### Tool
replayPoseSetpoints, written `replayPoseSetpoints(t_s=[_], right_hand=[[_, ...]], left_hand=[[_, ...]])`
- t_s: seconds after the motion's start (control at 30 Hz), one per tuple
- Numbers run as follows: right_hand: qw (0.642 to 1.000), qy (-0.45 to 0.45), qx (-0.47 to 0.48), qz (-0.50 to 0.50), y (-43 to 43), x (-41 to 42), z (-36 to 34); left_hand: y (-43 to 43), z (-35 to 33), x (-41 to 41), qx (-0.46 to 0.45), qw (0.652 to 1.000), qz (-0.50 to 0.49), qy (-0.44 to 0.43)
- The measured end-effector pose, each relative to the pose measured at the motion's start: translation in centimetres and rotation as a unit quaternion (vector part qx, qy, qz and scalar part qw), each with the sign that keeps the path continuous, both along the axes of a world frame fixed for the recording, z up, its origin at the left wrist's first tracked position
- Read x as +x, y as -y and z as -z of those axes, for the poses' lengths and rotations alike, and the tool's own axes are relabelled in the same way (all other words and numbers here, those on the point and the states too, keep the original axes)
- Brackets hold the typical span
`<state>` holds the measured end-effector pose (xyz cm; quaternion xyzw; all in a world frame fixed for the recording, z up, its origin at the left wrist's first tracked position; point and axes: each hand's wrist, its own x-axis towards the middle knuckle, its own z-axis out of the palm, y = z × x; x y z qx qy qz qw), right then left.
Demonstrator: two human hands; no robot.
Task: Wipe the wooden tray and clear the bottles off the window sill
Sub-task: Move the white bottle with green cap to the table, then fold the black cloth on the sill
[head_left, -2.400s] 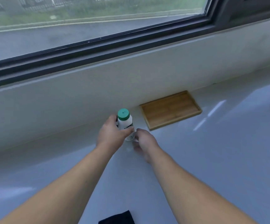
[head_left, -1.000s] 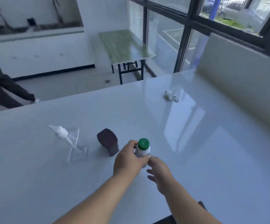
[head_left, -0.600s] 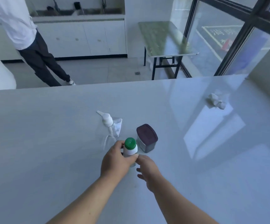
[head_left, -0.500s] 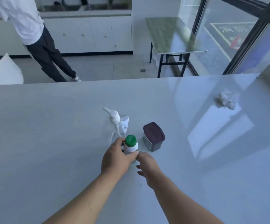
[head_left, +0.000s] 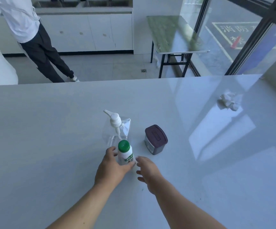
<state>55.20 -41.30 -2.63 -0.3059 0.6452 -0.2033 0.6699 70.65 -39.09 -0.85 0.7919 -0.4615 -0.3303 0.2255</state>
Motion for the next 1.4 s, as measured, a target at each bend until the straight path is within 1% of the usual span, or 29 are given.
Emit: replayPoseSetpoints(t_s=[0.07,0.13,0.2,0.3,0.4,0.53,0.6,0.7,0.83,0.9,1.0,1.1,1.17,1.2,1.27,1.33,1.4], right_hand=[[0.999,-0.028,-0.029,-0.009,-0.6,-1.7,-0.2],[0.985,-0.126,-0.106,-0.049,-1.7,-4.8,-0.2],[0.956,-0.23,-0.156,-0.093,-3.2,-8.5,-0.3],[0.905,-0.357,-0.204,-0.112,-6.5,-15.7,-0.3],[0.87,-0.433,-0.213,-0.097,-11.1,-23.4,-0.6],[0.841,-0.506,-0.184,-0.04,-20.2,-34.1,-1.3],[0.827,-0.538,-0.165,0.002,-26.3,-39.5,-1.6],[0.813,-0.566,-0.119,0.063,-36.3,-45.9,-1.6],[0.81,-0.567,-0.039,0.146,-50.6,-51.8,-0.8],[0.807,-0.566,-0.013,0.167,-56.6,-53.4,-0.1],[0.808,-0.558,0.022,0.189,-64.7,-55.0,1.2],[0.827,-0.532,0.034,0.177,-69.6,-55.0,2.7],[0.837,-0.521,0.029,0.164,-71.5,-54.6,3.4],[0.839,-0.522,0.024,0.152,-72.0,-54.3,3.6],[0.838,-0.531,0.012,0.127,-72.5,-53.8,4.2],[0.843,-0.527,0.006,0.111,-72.2,-53.6,4.7],[0.839,-0.535,0.009,0.102,-71.8,-53.8,5.2]], left_hand=[[-1.4,0.6,0.2,0.052,0.997,-0.008,0.055],[-3.1,1.4,-0.6,0.079,0.992,0.036,0.092],[-4.6,2.1,-2.2,0.083,0.986,0.103,0.097],[-5.3,2.3,-7.9,0.059,0.97,0.222,0.078],[-5.1,1.5,-15.9,0.016,0.939,0.336,0.078],[-7.5,0.9,-28.7,-0.014,0.877,0.474,0.075],[-10.6,0.8,-35.4,-0.025,0.843,0.533,0.073],[-16.9,1.0,-44.3,-0.042,0.791,0.608,0.052],[-28.0,2.2,-54.7,-0.049,0.705,0.706,0.039],[-33.1,2.8,-58.1,-0.044,0.674,0.737,0.033],[-40.3,3.9,-62.0,-0.052,0.613,0.788,0.042],[-44.5,4.9,-63.9,-0.069,0.54,0.836,0.073],[-46.0,5.5,-64.7,-0.087,0.489,0.862,0.105],[-46.3,5.8,-64.9,-0.092,0.468,0.871,0.118],[-46.6,6.4,-65.4,-0.1,0.436,0.884,0.134],[-46.6,6.6,-66.0,-0.101,0.411,0.895,0.144],[-46.3,6.8,-66.6,-0.125,0.384,0.901,0.159]])
